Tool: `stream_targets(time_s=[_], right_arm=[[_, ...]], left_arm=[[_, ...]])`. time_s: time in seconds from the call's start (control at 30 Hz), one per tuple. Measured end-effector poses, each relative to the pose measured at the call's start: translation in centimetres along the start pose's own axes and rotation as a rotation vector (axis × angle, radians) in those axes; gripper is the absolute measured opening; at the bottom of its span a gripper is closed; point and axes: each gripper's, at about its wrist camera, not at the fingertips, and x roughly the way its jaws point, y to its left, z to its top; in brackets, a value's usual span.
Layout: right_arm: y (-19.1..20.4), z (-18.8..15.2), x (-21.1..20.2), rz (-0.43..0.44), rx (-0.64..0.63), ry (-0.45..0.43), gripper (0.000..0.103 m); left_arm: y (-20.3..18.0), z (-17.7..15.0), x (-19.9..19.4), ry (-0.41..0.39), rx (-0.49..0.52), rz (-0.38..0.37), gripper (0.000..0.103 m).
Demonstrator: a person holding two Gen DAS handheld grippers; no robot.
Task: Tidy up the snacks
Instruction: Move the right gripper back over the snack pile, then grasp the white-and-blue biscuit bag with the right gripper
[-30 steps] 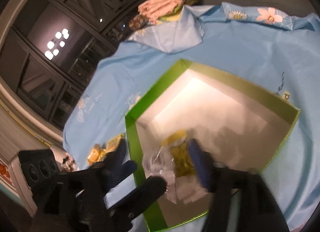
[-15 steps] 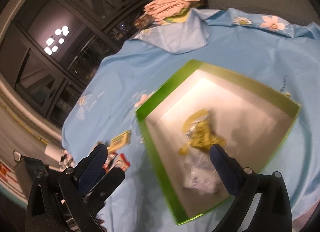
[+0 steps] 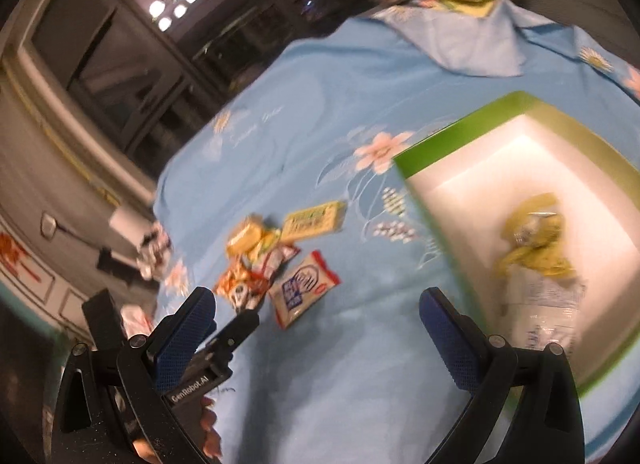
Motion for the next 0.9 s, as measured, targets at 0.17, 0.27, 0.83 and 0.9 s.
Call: stream_targets(time_s=[0.17, 0.27, 0.83, 0.9], right_arm=[[2.1, 0.6, 3.2, -0.002, -0.032, 0.066, 0.102], [2.8, 0.4, 5.4, 0.041, -0.04, 0.082, 0.102], [-2.3, 0.1, 14.6, -0.045, 0.219, 0.268, 0.102], [-2.7, -0.1, 15.2, -0.005, 0.221, 0.289, 0.102]], left_arm=[[4.1, -0.1, 1.3, 0.082, -0.195, -0.078, 0.102], [5.2, 0.0, 1.7, 0.096, -0.292, -0.194, 0.102], [7.0, 0.9, 6.7, 0.166, -0.48, -0.349, 0.102], [7.0, 1.1, 7.0, 0.164, -0.462, -0.361, 0.102]])
